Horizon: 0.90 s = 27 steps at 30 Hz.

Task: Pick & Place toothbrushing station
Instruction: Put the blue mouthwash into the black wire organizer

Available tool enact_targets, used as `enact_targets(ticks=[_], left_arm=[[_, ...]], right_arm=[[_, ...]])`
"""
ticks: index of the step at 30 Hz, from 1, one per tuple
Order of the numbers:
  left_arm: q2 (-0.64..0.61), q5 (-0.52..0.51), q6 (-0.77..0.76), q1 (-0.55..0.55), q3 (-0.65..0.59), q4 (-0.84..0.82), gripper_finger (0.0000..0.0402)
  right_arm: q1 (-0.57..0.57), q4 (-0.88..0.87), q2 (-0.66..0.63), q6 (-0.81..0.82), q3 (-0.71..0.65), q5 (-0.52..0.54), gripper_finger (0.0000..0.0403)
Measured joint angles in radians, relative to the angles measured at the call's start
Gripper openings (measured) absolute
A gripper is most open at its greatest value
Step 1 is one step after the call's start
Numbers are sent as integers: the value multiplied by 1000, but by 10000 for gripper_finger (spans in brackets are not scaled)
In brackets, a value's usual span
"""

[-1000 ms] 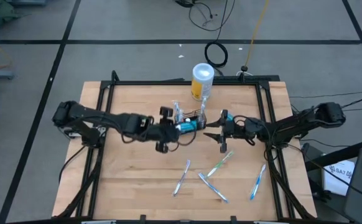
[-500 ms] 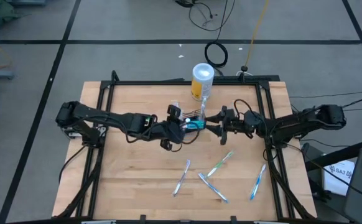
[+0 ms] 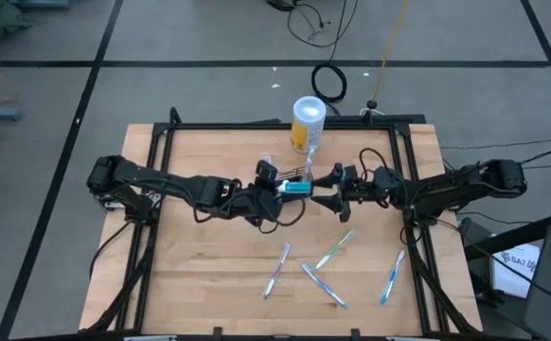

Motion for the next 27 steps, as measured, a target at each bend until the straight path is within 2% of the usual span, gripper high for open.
enact_targets(ticks=[5, 12, 22, 27], left_arm=[[7, 6, 49, 1, 0, 68, 99], [23, 86, 143, 16, 0, 139, 99], [55, 67, 161, 15, -1, 176, 99], [57, 24, 171, 15, -1, 189, 99]], right_arm=[[0, 4, 0, 1, 0, -2, 263], [0, 22, 0, -2, 0, 0, 259], [0, 20, 0, -27, 0, -1, 217], [0, 2, 0, -27, 0, -2, 191]])
